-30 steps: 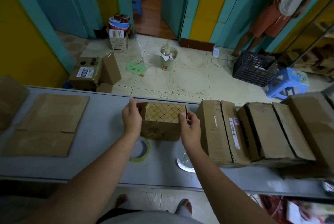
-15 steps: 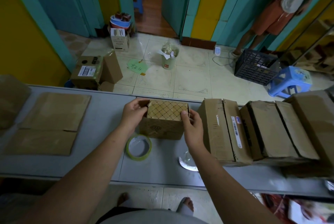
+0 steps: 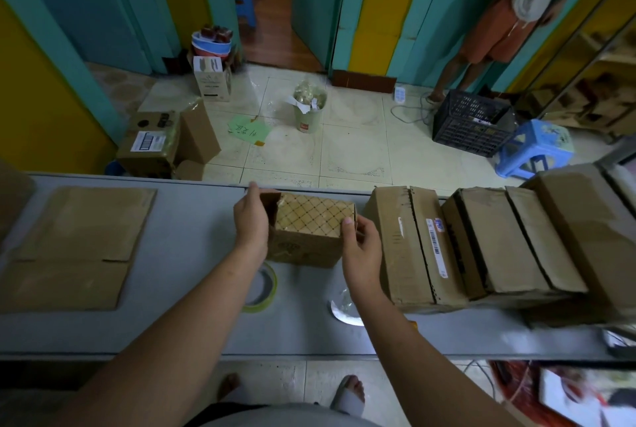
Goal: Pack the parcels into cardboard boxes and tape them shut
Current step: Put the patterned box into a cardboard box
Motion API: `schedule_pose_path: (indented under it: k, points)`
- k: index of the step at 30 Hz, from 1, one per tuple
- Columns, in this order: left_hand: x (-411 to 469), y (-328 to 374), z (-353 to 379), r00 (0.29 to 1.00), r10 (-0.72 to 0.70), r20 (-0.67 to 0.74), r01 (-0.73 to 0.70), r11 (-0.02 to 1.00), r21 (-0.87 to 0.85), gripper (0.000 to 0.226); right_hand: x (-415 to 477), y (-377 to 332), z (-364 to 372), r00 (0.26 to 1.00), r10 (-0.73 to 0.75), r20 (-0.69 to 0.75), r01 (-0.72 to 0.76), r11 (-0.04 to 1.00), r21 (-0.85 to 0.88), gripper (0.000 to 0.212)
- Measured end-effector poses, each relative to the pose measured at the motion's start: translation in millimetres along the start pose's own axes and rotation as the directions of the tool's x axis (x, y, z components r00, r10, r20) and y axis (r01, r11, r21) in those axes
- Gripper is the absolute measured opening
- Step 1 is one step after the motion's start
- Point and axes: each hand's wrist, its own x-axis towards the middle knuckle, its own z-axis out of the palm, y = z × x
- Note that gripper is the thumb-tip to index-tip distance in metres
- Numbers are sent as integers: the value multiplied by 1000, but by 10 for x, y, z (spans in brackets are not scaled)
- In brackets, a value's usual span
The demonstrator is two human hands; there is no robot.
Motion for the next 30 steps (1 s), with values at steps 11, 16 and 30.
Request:
schedule_pose_path:
  k: [11,16,30]
  points:
    - [99,6,-74,958,-258,125,262,965,-13,40,27,-47,-10,998,25,56,-23,999,-29,34]
    - [284,142,-156,863,-429,267,384,901,203,60,60,-64,-20,998,44,44,-43,999,-27,34]
    - [324,126,1,767,-537,352,412,832,371,59,49,-32,-122,999,37,33,-38,998,41,20]
